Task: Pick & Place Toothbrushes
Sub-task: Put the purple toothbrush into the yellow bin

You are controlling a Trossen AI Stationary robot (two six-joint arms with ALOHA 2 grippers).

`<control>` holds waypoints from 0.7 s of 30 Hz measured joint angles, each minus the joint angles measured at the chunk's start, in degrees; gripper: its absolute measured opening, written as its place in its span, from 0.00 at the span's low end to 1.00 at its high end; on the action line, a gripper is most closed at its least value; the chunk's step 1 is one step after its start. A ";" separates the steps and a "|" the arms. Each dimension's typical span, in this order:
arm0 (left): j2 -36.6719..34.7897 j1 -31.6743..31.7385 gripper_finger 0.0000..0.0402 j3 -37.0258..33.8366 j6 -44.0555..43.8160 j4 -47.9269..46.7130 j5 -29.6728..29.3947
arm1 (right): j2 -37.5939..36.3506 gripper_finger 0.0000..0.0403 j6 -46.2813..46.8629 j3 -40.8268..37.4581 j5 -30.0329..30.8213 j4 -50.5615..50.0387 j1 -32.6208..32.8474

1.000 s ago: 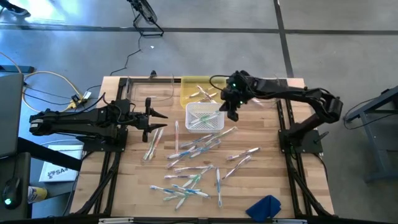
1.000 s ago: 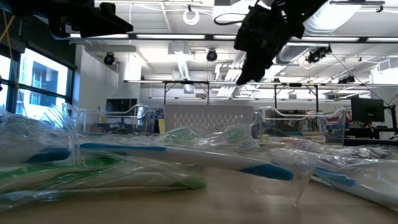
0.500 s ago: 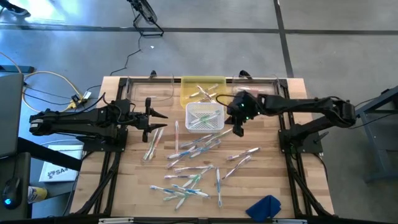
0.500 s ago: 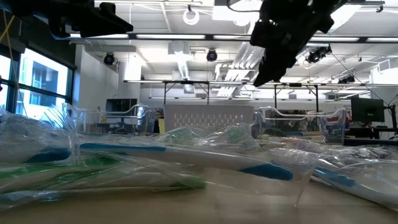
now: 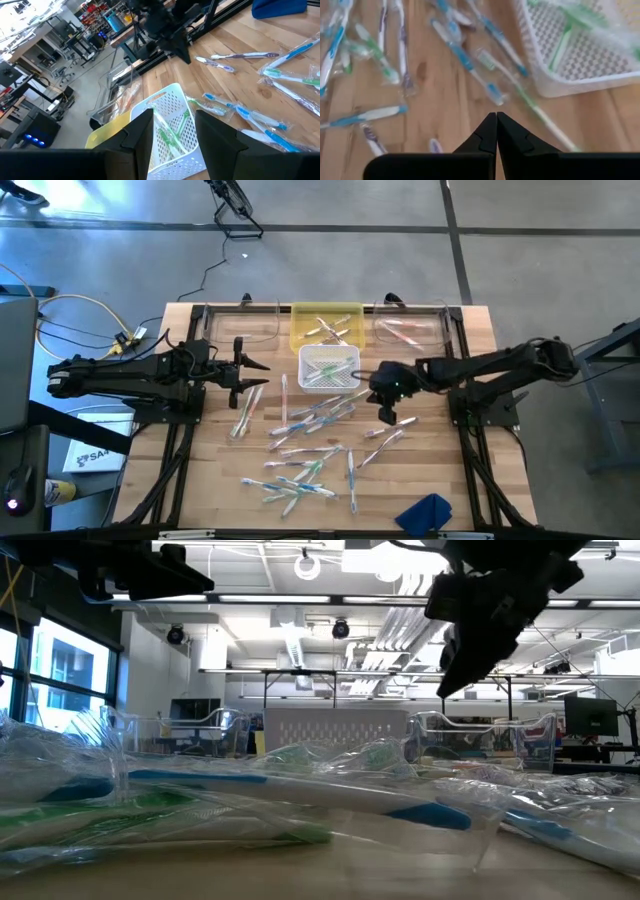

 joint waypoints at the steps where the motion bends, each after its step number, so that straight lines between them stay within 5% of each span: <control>1: 0.00 0.01 0.35 0.00 0.00 0.01 0.01 | 0.00 0.01 0.81 -0.21 0.66 -0.08 0.94; 21: 0.01 0.00 0.35 0.00 0.00 0.01 0.01 | 0.00 0.01 13.02 -0.37 2.00 -18.76 9.83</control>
